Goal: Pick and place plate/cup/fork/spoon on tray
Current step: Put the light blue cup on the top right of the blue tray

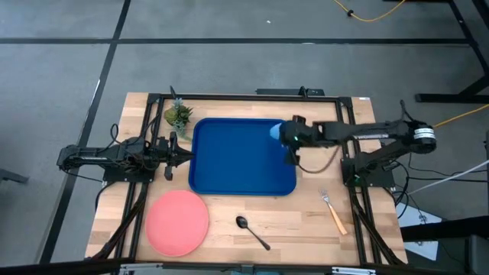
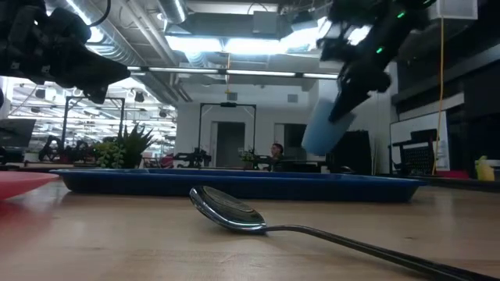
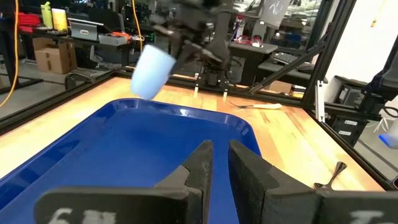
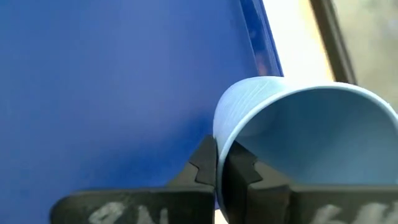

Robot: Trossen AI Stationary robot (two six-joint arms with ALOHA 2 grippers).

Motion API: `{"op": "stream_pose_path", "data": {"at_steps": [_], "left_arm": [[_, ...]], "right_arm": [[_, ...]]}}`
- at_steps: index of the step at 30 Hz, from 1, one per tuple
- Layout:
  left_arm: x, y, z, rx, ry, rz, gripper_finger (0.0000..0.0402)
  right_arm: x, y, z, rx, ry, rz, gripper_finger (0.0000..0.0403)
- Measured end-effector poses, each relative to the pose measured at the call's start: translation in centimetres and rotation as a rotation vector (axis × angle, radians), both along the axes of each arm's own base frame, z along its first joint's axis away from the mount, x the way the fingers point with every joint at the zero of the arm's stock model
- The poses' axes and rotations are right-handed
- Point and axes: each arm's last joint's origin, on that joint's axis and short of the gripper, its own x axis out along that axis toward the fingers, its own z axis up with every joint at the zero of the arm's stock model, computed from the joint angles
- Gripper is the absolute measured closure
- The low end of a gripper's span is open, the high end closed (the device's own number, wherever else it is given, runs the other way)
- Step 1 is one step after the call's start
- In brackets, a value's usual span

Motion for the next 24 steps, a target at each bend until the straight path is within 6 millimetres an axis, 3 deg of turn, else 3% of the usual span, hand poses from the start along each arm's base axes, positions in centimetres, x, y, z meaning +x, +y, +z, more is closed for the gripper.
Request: {"op": "stream_pose_path", "data": {"at_steps": [5,10,24], "left_arm": [[0.0,0.0,0.0,0.000,0.000,0.000,0.0357],[0.0,0.0,0.0,0.000,0.000,0.000,0.0357],[0.0,0.0,0.0,0.000,0.000,0.000,0.0357]], "right_arm": [[2.1,-2.2,-0.4,0.112,0.116,-0.023,0.0397],[3.3,-2.3,-0.3,0.151,0.267,-0.023,0.0396],[4.0,-1.7,-1.0,0.181,0.219,0.042,0.0385]]}}
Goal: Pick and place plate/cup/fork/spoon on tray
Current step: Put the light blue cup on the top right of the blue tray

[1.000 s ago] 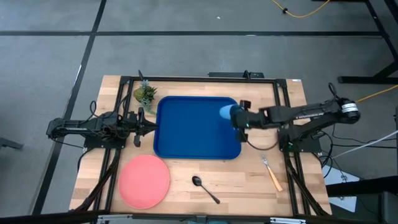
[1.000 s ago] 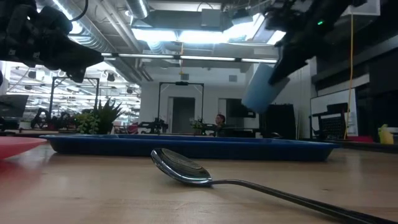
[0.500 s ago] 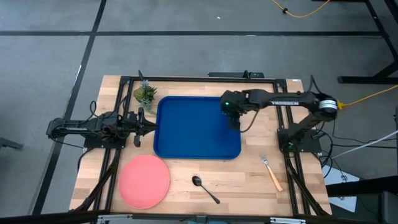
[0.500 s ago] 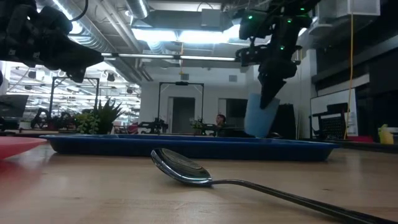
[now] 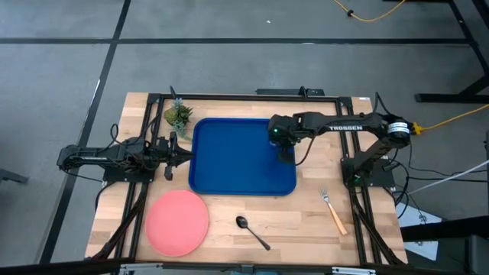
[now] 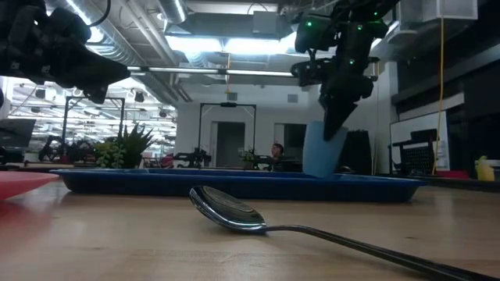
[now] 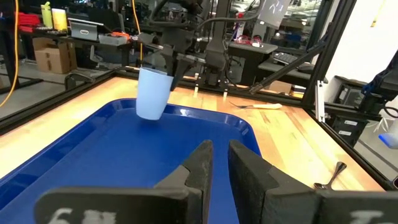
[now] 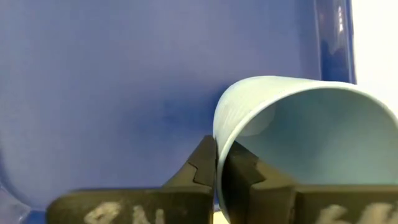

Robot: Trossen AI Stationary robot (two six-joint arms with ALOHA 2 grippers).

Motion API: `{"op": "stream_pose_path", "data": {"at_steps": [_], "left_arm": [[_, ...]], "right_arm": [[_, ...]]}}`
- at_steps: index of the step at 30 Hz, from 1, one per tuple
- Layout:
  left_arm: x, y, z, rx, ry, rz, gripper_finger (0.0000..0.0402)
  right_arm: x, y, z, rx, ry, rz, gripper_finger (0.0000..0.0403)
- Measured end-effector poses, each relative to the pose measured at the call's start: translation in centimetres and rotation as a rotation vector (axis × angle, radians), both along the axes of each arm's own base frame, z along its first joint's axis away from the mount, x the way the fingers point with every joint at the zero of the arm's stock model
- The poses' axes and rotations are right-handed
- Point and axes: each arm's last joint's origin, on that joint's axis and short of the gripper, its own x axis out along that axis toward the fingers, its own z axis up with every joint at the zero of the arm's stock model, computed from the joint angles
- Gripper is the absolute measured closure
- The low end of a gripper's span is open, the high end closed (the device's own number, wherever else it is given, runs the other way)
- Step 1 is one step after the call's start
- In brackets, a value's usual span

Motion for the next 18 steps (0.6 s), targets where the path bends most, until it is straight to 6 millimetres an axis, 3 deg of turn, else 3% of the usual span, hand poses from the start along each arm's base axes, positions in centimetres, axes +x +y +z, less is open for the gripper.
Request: {"op": "stream_pose_path", "data": {"at_steps": [7,18], "left_arm": [[0.00,0.00,0.00,0.000,0.000,0.000,0.0357],[0.00,0.00,0.00,0.000,0.000,0.000,0.0357]], "right_arm": [[-0.11,0.02,-0.04,0.002,0.012,0.000,0.0337],[-0.15,-0.22,-0.02,-0.070,0.025,-0.025,0.0330]]}}
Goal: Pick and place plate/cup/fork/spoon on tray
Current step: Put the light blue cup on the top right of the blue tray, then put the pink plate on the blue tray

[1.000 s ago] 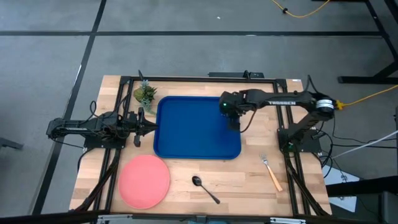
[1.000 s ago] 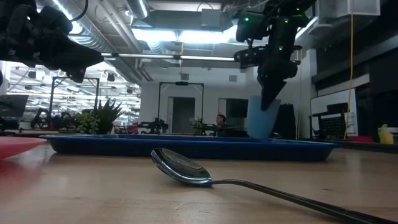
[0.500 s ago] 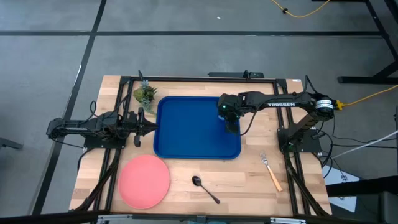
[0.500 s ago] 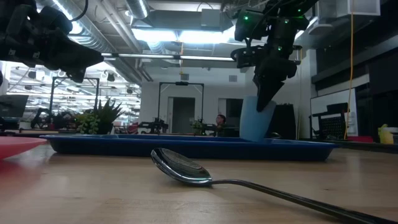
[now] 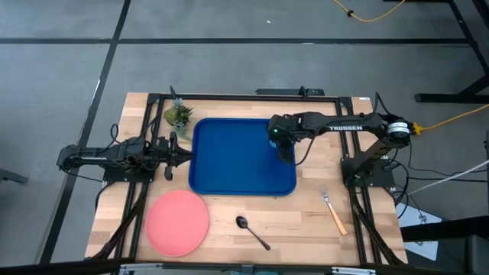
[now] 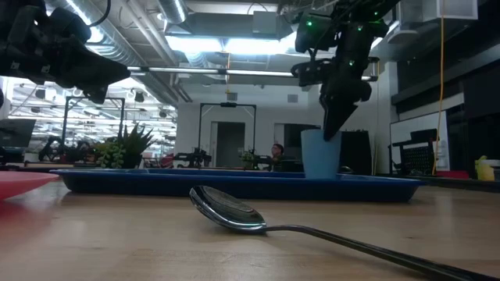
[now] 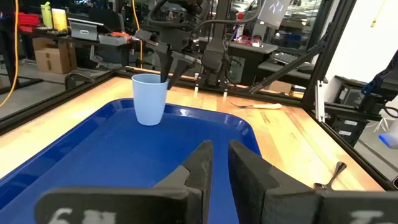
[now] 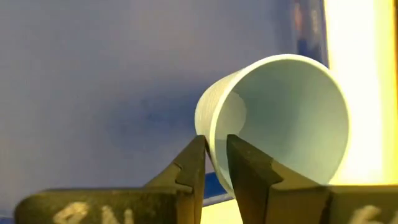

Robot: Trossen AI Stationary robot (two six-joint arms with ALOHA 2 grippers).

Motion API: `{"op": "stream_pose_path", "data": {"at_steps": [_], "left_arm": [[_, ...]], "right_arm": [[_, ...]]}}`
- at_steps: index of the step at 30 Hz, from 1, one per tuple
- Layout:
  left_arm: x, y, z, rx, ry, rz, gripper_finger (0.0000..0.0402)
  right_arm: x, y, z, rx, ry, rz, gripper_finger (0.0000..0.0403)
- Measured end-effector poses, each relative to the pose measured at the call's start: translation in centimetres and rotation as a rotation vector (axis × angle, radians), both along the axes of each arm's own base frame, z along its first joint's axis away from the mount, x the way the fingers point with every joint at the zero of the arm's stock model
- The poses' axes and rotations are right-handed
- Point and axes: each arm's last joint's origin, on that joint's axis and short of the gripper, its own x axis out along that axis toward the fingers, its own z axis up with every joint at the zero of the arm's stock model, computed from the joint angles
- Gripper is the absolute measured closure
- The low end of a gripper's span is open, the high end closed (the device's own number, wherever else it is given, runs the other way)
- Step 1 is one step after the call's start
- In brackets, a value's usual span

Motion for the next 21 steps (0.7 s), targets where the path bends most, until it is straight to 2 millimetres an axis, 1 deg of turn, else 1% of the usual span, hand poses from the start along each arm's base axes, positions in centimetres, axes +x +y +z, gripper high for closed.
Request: {"op": "stream_pose_path", "data": {"at_steps": [6,9,17,21], "left_arm": [[0.0,0.0,0.0,0.000,0.000,0.000,0.0357],[0.0,0.0,0.0,0.000,0.000,0.000,0.0357],[0.0,0.0,0.0,0.000,0.000,0.000,0.0357],[0.0,0.0,0.0,0.000,0.000,0.000,0.0357]], "right_arm": [[0.0,0.1,0.0,0.015,-0.005,0.004,0.0330],[-0.1,0.1,0.4,0.014,-0.018,0.004,0.0330],[-1.5,0.7,3.2,0.002,-0.117,0.015,0.0330],[-2.2,2.4,4.7,0.070,-0.177,0.039,0.0330]]}}
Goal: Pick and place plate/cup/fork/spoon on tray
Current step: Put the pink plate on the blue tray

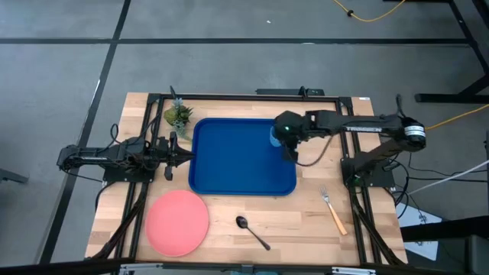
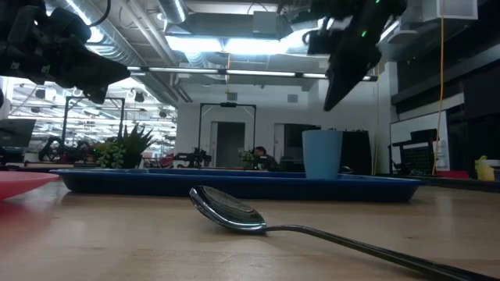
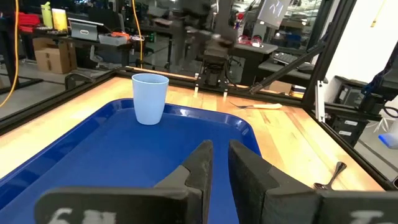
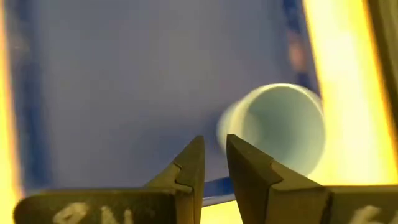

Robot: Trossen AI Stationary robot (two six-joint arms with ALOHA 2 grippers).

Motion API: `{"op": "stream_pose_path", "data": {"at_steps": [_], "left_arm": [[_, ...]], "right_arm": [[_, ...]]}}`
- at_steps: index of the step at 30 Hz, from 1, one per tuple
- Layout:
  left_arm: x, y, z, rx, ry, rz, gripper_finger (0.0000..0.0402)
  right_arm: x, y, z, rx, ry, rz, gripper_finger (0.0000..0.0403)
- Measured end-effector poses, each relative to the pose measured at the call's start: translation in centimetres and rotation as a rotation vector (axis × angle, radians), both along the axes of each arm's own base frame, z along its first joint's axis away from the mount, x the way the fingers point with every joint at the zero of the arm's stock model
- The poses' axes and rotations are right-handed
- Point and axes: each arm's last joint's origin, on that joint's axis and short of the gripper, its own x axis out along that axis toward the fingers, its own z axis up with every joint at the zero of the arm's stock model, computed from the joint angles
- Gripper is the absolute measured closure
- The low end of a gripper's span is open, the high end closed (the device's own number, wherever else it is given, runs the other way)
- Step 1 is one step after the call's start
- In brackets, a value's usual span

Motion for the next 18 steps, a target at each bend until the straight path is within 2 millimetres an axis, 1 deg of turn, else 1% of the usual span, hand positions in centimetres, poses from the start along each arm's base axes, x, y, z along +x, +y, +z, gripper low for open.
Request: {"op": "stream_pose_path", "data": {"at_steps": [4,9,13,18], "left_arm": [[0.0,0.0,0.0,0.000,0.000,0.000,0.0357],[0.0,0.0,0.0,0.000,0.000,0.000,0.0357],[0.0,0.0,0.0,0.000,0.000,0.000,0.0357],[0.0,0.0,0.0,0.000,0.000,0.000,0.0357]], "right_arm": [[-1.3,3.0,1.3,0.061,-0.010,-0.010,0.0330],[-3.8,7.6,2.4,-0.022,0.012,-0.055,0.0330],[-5.8,10.9,2.4,-0.090,0.048,-0.067,0.0330],[-7.8,13.7,2.1,-0.130,0.066,-0.121,0.0330]]}}
